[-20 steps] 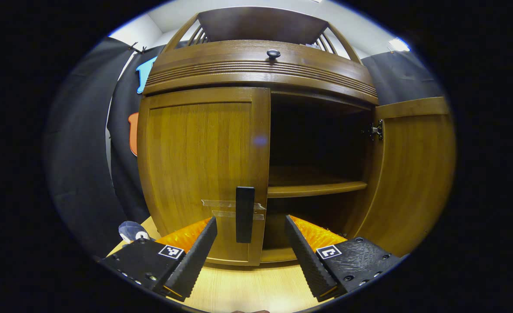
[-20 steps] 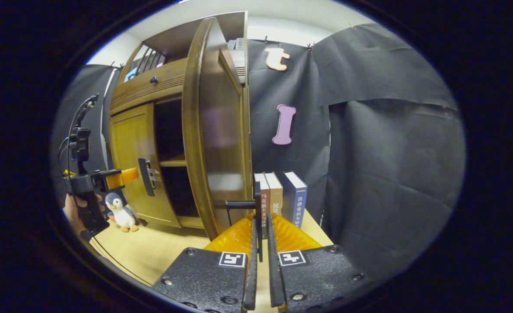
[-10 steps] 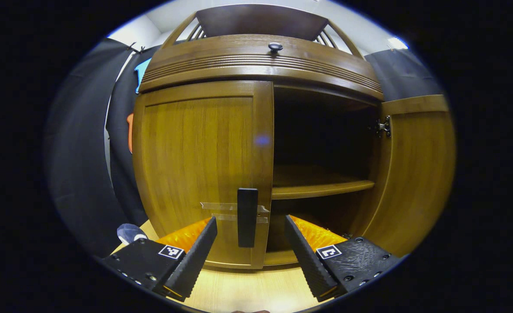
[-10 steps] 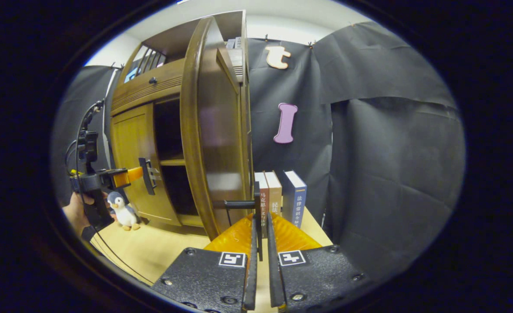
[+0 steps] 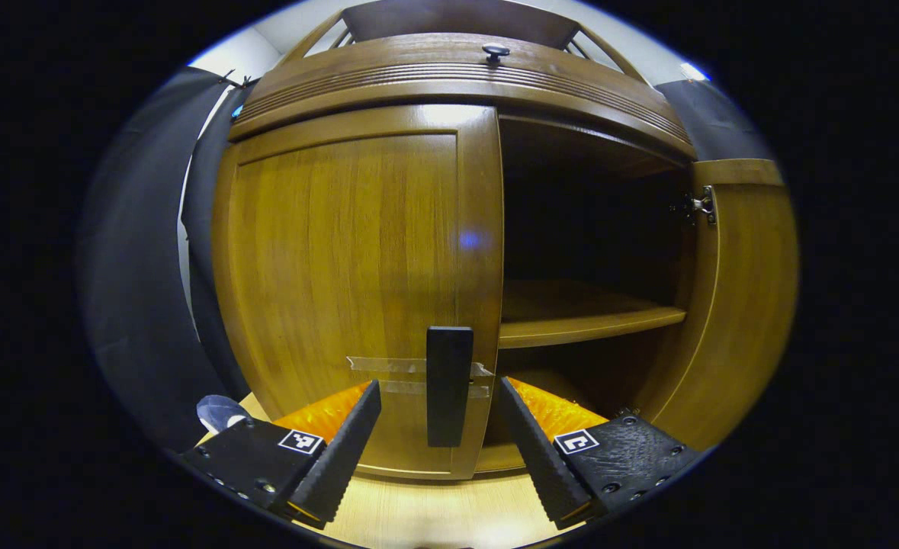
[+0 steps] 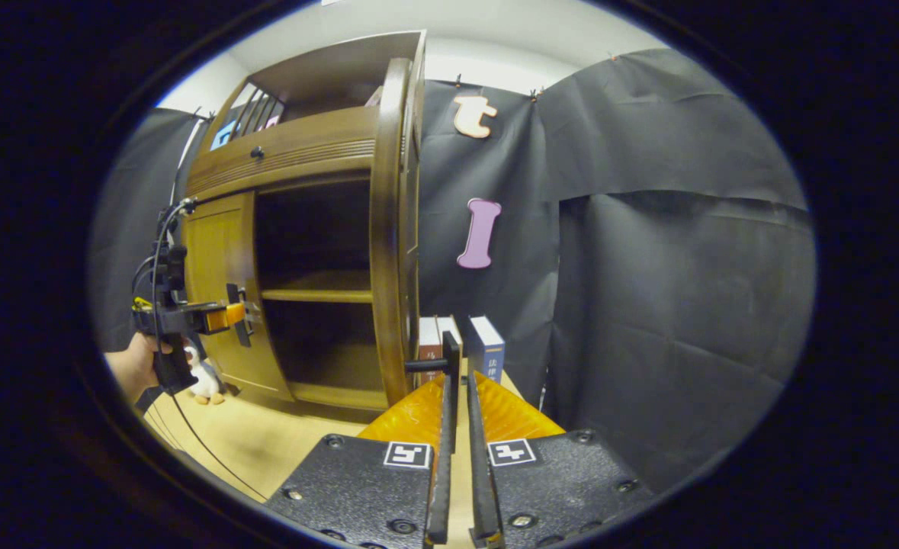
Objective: Open the right door of the double-door shoe cabinet with the right hand, and open the left door with the left hand.
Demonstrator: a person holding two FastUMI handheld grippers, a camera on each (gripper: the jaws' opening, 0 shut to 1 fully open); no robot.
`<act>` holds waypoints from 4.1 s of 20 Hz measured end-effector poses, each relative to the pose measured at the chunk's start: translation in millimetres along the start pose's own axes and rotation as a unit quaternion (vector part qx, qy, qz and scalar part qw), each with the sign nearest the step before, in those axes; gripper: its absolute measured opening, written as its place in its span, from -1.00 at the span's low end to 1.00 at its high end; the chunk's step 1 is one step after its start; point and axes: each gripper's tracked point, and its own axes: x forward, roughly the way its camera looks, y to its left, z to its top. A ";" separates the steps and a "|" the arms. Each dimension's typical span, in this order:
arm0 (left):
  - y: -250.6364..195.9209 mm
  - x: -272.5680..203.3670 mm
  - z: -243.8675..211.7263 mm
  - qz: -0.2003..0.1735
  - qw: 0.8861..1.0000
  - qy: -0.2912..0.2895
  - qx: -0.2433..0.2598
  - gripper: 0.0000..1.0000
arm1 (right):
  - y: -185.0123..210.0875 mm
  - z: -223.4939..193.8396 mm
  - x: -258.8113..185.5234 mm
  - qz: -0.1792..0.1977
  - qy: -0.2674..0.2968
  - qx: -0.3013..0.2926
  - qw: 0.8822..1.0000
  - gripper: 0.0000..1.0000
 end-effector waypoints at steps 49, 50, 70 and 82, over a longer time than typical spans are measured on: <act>62.7 -99.1 -12.1 -0.011 1.000 -0.004 -0.015 -0.46 | 83.1 -7.0 -49.7 0.037 0.013 -0.029 0.999 -0.07; 65.3 -102.0 -13.1 -0.006 1.000 -0.004 -0.017 -0.63 | 91.4 -5.5 -48.1 0.045 0.012 -0.033 0.998 -0.07; 193.5 -180.5 -27.1 0.101 0.995 -0.010 -0.018 -0.79 | 205.1 -0.7 -29.6 0.150 0.015 -0.057 0.987 -0.07; 257.8 -200.9 -34.2 0.154 0.988 -0.005 -0.020 -0.79 | 229.0 4.0 -24.4 0.168 0.020 -0.064 0.983 -0.07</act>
